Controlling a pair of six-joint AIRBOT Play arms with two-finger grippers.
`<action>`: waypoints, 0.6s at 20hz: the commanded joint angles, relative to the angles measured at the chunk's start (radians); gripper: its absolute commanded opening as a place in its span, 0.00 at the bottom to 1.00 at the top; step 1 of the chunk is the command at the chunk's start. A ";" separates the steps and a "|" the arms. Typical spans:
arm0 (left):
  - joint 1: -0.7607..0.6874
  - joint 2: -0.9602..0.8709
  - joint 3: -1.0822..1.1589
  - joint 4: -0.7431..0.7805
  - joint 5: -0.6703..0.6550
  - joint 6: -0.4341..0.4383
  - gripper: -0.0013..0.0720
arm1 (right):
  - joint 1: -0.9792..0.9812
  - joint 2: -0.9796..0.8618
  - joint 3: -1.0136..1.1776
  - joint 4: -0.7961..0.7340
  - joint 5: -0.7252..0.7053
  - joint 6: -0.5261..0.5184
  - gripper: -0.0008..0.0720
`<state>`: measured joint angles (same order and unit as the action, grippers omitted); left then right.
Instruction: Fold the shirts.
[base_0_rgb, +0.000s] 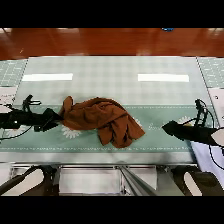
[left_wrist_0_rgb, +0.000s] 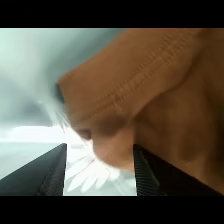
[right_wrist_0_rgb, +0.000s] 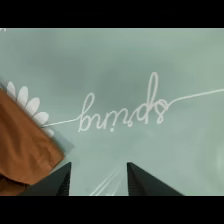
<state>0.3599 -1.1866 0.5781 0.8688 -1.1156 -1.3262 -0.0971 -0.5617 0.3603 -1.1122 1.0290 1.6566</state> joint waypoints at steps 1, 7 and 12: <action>-0.048 -0.077 0.001 -0.057 0.058 0.010 0.71 | -0.005 0.009 -0.018 0.044 0.045 -0.021 0.57; -0.076 -0.127 0.028 -0.069 0.108 0.090 0.04 | -0.005 0.009 -0.068 0.135 0.137 -0.051 0.57; -0.067 -0.126 0.089 -0.064 0.067 0.141 0.04 | -0.005 -0.018 -0.169 0.303 0.111 -0.094 0.56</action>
<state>0.2920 -1.3087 0.6388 0.8139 -1.0245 -1.2186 -0.1013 -0.5617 0.2344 -0.9039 1.1526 1.5829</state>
